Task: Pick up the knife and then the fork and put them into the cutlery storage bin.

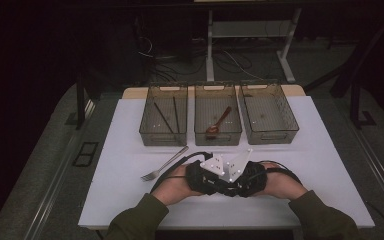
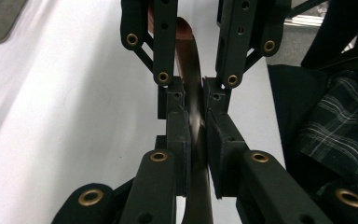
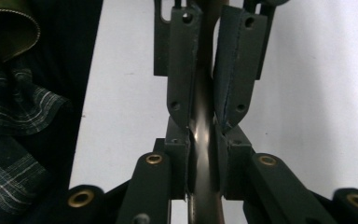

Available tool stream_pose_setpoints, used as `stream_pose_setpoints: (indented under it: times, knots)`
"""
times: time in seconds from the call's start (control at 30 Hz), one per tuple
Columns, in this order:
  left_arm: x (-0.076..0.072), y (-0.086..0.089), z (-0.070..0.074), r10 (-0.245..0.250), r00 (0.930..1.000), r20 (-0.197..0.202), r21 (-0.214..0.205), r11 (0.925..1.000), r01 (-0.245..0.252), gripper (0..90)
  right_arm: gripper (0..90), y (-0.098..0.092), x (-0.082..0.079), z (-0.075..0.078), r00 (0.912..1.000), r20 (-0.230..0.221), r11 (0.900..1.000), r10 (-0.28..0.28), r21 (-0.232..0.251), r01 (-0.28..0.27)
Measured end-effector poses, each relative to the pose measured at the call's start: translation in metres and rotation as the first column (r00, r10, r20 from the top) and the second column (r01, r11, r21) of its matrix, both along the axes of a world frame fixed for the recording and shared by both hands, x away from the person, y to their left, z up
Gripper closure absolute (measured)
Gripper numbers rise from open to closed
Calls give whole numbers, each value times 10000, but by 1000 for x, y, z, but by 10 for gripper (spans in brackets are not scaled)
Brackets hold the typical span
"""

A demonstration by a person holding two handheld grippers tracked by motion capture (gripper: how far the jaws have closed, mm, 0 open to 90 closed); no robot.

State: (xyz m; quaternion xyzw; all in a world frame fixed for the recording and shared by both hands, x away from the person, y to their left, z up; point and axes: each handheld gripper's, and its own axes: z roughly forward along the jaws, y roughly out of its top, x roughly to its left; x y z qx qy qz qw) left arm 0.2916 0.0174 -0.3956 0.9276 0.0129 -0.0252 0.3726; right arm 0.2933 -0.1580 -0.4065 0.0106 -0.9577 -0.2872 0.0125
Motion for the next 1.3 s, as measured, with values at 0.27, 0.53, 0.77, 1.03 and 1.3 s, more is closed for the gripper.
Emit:
stream_pose_setpoints:
  times: [0.27,0.53,0.77,1.03,1.3]
  knots:
    - [0,1,-1,-43,10000,-85,-195,9998,41,785,777,-1,-2,1,10000,-42,10000,47,40,-47]
    - [6,35,18,1509,9883,-217,-1756,9726,-1524,579,777,-14,6,-4,9993,4,9993,-375,60,375]
    - [6,80,16,2829,9584,-370,-2313,9306,-2836,474,777,-29,11,-3,9940,-181,9937,-1078,288,1083]
    - [-1,115,0,4280,9032,-319,-2618,8686,-4208,345,777,-47,16,-1,9850,-90,9839,-1723,466,1725]
    - [-9,132,-19,5121,8576,-469,-2944,8134,-5018,194,776,-65,21,5,9695,-6,9668,-2451,749,2444]
